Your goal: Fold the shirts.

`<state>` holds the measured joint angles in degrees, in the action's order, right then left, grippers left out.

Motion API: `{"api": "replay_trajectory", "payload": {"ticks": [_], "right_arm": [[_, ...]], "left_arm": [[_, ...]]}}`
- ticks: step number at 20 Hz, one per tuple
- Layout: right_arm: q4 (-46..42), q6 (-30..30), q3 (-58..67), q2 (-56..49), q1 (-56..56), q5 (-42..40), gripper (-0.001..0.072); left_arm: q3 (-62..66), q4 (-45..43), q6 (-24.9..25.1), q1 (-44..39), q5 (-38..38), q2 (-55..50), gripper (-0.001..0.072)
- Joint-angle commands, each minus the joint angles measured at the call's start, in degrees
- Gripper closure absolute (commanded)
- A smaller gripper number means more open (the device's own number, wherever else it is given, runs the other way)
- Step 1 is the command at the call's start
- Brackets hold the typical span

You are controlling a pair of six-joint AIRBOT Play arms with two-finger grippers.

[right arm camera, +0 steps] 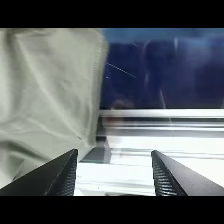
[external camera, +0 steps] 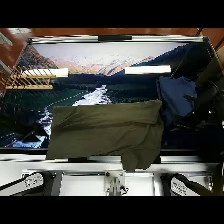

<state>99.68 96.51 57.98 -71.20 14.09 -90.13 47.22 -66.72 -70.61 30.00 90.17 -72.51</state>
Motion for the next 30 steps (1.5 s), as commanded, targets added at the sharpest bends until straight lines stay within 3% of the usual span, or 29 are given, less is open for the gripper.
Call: {"api": "replay_trajectory", "payload": {"ticks": [1, 4, 8, 20, 21, 23, 25, 27, 30], "right_arm": [[1.4, 1.7, -3.9, 4.2, 3.5, 2.9, 0.0140], [2.6, 1.7, -3.9, 4.2, 3.5, 4.3, 0.0140], [2.7, 1.2, -3.9, 4.2, 3.5, 6.4, 0.0140], [3.3, -1.0, -3.9, 4.2, 3.5, 7.9, 0.0140], [3.3, -0.9, -3.9, 4.2, 3.5, 7.9, 0.0140], [3.3, -0.2, -4.0, 4.2, 3.5, 7.7, 0.0140], [3.3, 1.0, -6.1, 4.2, 3.5, 6.3, 0.0140], [6.9, 1.9, -12.0, 4.2, 3.5, 5.6, 0.0140], [21.6, 8.4, -22.5, 4.2, 2.7, 6.0, 0.0140]], "left_arm": [[-11.3, 0.0, 4.3, 3.9, -5.5, 5.7, 0.0090], [-12.5, -1.4, 5.8, 3.8, -7.8, 5.6, 0.0092], [-12.5, -10.3, 6.8, 3.7, -7.8, 5.6, 0.0091], [-18.6, -3.5, 7.8, -3.3, -15.7, 4.8, 0.0096], [-18.8, -2.2, 6.5, -3.7, -17.3, 4.8, 0.0132], [-18.8, -0.2, 4.8, -3.6, -19.5, 4.8, 0.0470], [-18.8, -0.1, 4.3, -3.6, -19.4, 4.9, 0.0643], [-18.8, -0.1, 4.3, -3.6, -19.0, 4.9, 0.0675], [-18.7, -0.1, 4.3, -3.6, -19.0, 4.9, 0.0676]]}}
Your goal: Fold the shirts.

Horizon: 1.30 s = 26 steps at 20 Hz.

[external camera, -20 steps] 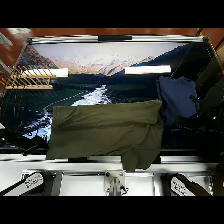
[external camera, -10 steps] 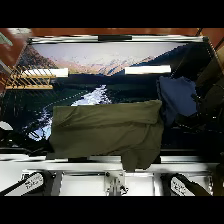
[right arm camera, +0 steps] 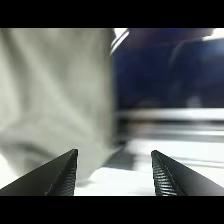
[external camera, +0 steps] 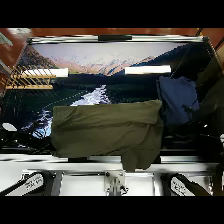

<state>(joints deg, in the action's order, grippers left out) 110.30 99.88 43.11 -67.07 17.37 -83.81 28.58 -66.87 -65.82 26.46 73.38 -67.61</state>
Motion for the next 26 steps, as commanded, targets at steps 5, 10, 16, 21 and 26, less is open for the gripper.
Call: {"api": "replay_trajectory", "payload": {"ticks": [5, 10, 16, 21, 26], "right_arm": [[9.2, 6.3, -15.1, 3.5, -1.5, -0.1, 0.0140], [4.3, 0.0, -19.9, 15.1, -1.5, 5.9, 0.0140], [3.1, -1.5, -20.1, 15.1, -1.5, 5.0, 0.0144], [5.2, -1.9, -21.5, 10.9, -1.5, 6.8, 0.0144], [7.4, -1.0, -21.5, 4.5, -1.5, 8.4, 0.0149]], "left_arm": [[-0.1, 0.1, -0.4, -0.1, 0.2, 0.1, 0.0676], [-0.1, 0.1, -0.4, -0.1, 0.1, 0.2, 0.0676], [-0.1, 0.1, -0.4, -0.1, 0.1, 0.2, 0.0676], [-0.1, 0.1, -0.4, -0.1, -0.5, 0.2, 0.0676], [-0.1, 0.1, -0.4, -0.1, -0.8, 0.2, 0.0676]]}}
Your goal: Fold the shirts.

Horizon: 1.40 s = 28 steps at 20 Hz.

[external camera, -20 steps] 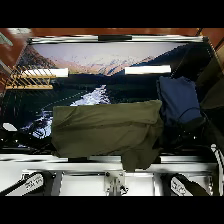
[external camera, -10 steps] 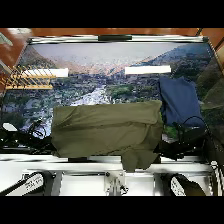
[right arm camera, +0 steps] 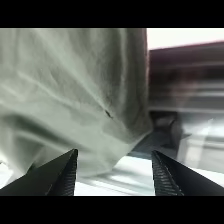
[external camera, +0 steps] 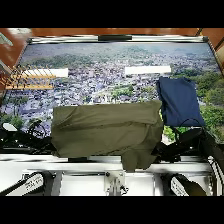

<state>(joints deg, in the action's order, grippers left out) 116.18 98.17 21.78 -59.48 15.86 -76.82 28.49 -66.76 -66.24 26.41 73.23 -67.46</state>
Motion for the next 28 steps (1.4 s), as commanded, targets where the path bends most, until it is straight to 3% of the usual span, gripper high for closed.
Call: {"api": "replay_trajectory", "payload": {"ticks": [1, 2, 4, 6, 7, 10, 12, 18, 25, 28], "right_arm": [[2.3, 1.2, -0.1, -3.7, 0.0, 1.4, 0.0164], [2.4, 1.2, -0.1, -3.9, 0.0, 1.5, 0.0188], [2.3, 1.3, -0.1, -3.9, 0.0, 1.6, 0.0378], [2.8, 1.4, 0.0, -3.9, 0.0, 1.7, 0.0626], [4.2, 2.7, 0.2, -3.8, 0.0, 1.4, 0.0654], [10.6, 11.4, 4.0, -2.6, 0.0, -1.7, 0.0654], [11.3, 10.3, 9.0, -0.3, 0.0, -2.5, 0.0655], [11.5, 6.0, 28.1, -3.4, 0.0, 2.8, 0.0658], [12.5, 5.3, 46.3, -21.7, -2.8, 8.1, 0.0658], [8.4, 3.1, 50.3, -28.0, -7.2, 11.5, 0.0656]], "left_arm": [[0.0, 0.1, 0.0, 0.0, -0.6, 0.0, 0.0676], [0.0, 0.4, 0.0, 0.0, -0.7, 0.0, 0.0676], [0.0, 0.8, 0.0, 0.0, -0.9, 0.0, 0.0675], [0.0, 0.8, 0.0, 0.0, -1.3, 0.0, 0.0676], [0.2, 0.8, 0.2, 0.0, -1.5, 0.1, 0.0676], [2.3, 4.7, 8.0, 0.0, -0.3, 1.4, 0.0677], [6.1, 6.7, 7.9, 0.0, -0.3, 2.5, 0.0677], [22.2, 6.9, 2.7, -0.1, -1.8, -0.3, 0.0677], [37.7, 9.9, -3.1, -4.8, -1.4, -16.5, 0.0676], [40.7, 9.8, -6.0, -6.3, -1.7, -21.9, 0.0676]]}}
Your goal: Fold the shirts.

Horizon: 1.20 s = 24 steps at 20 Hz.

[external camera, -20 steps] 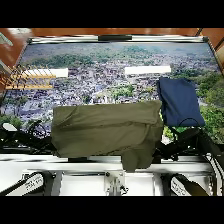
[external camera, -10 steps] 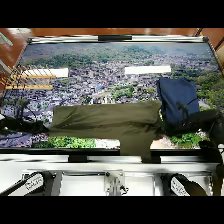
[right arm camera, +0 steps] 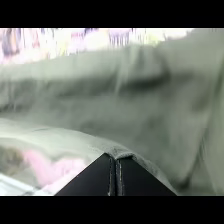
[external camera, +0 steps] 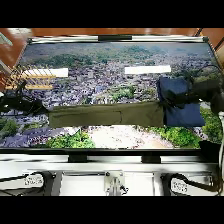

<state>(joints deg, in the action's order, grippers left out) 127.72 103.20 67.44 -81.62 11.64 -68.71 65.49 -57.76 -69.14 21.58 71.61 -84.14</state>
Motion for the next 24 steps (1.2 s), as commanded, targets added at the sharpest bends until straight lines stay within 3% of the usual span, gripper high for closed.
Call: {"api": "replay_trajectory", "payload": {"ticks": [1, 5, 6, 7, 8, 9, 12, 13, 14, 24], "right_arm": [[-5.6, -3.5, 4.9, -7.3, -3.5, 4.1, 0.0656], [-8.7, -4.7, 4.9, -9.5, -3.7, 4.5, 0.0655], [-8.9, -4.7, 4.9, -9.5, -3.7, 4.9, 0.0653], [-8.7, -4.6, 4.9, -9.4, -3.7, 4.9, 0.0587], [-8.5, -4.2, 4.9, -9.4, -3.5, 3.9, 0.0305], [-8.6, -2.5, 4.9, -9.1, -3.1, 1.9, 0.0117], [-15.3, -2.2, 4.9, -8.7, -1.8, -6.2, 0.0115], [-16.2, -2.2, 4.9, -8.8, -1.7, -7.8, 0.0053], [-16.2, -2.2, 4.9, -8.8, -1.8, -8.5, 0.0042], [-10.0, -3.6, 4.9, -14.4, -3.2, -6.5, 0.0042]], "left_arm": [[3.8, 0.8, -3.8, -1.4, -0.2, -6.4, 0.0676], [3.8, 0.9, -3.9, -1.1, -3.1, -9.0, 0.0647], [3.8, 0.9, -3.8, -1.4, -3.3, -9.1, 0.0571], [3.9, 0.9, -3.8, -1.6, -3.0, -9.1, 0.0344], [4.3, 0.9, -3.5, -1.6, -1.5, -9.1, 0.0154], [4.9, 0.8, -1.7, -1.4, 0.8, -9.1, 0.0126], [7.7, 0.8, -1.2, 0.0, 5.6, -8.9, 0.0126], [8.4, 0.8, -1.2, 0.2, 6.7, -8.5, 0.0127], [8.9, 0.8, -1.2, 0.2, 7.1, -8.1, 0.0127], [9.1, 0.8, -1.2, -1.0, 6.1, -4.9, 0.0128]]}}
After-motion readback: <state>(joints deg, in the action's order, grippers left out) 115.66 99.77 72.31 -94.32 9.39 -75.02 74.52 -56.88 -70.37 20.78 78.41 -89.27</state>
